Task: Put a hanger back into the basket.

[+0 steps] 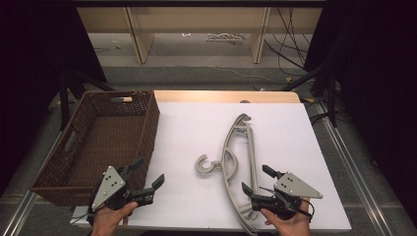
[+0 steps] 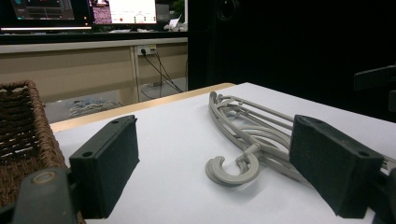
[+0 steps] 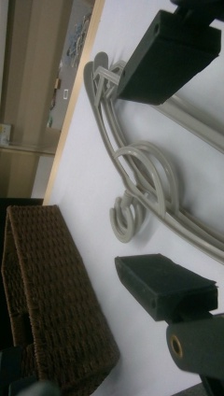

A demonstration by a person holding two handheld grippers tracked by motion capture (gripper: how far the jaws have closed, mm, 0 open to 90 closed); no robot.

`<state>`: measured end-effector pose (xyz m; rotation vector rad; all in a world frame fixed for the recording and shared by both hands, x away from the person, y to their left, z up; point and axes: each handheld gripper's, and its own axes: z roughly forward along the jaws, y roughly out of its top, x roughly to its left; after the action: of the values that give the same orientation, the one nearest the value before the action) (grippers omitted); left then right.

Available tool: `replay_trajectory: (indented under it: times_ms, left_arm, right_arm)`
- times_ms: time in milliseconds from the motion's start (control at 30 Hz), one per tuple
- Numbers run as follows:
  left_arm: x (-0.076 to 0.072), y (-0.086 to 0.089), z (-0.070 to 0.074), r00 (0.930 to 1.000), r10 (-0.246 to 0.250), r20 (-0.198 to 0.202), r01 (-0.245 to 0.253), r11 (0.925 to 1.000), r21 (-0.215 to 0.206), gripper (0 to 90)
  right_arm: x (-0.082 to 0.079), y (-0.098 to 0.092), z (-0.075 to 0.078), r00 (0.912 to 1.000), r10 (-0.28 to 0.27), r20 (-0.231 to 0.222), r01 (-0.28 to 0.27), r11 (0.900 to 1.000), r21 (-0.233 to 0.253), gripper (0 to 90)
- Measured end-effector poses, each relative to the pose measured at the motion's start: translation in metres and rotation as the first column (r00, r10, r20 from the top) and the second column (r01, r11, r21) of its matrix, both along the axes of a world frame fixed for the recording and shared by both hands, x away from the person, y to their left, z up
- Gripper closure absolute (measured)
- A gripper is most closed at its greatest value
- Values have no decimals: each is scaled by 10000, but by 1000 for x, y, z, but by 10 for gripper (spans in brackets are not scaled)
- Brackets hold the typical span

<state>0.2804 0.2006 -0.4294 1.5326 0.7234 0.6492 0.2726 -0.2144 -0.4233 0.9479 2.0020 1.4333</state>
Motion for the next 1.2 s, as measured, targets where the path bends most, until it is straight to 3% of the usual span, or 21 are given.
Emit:
replay_trajectory:
  times_ms: [133, 233, 400, 567, 700, 967, 1000, 1033, 1200]
  left_arm:
    - [0, 0, 0, 10000, -23, 53, 22, 10000, 80, 155]
    - [0, 0, 0, 10000, -26, 46, 26, 9999, 138, 155]
    - [0, 0, 0, 10000, -42, 84, 41, 9998, 171, 155]
    - [0, -1, 0, 10000, -31, 50, 31, 9999, 111, 155]
    - [0, -1, 0, 10000, -32, 48, 31, 9999, 107, 155]
    - [0, -1, 0, 10000, -37, 54, 36, 9999, 125, 155]
    - [0, -1, 0, 10000, -30, 55, 30, 9999, 102, 155]
    - [0, -1, 0, 10000, -30, 55, 30, 9999, 102, 155]
    - [0, -2, 0, 10000, -47, 48, 46, 9999, 163, 155]
  right_arm:
    - [-1, 3, 0, 9997, 57, -230, -60, 9998, -164, 185]
    - [1, 4, 0, 9999, 99, -99, -101, 9996, -250, 187]
    - [1, 10, 1, 9988, 203, -453, -220, 9990, -381, 196]
    - [4, 16, 3, 9987, 321, -403, -349, 9969, -705, 209]
    - [7, 26, 4, 9949, 368, -934, -497, 9890, -1391, 208]
    - [12, 41, 3, 9861, 662, -1522, -960, 9755, -1979, 202]
    - [14, 45, 2, 9836, 695, -1661, -1069, 9678, -2279, 202]
    - [14, 45, 2, 9836, 695, -1661, -1069, 9678, -2279, 202]
    - [22, 57, 0, 9629, 928, -2534, -1746, 9302, -3229, 272]
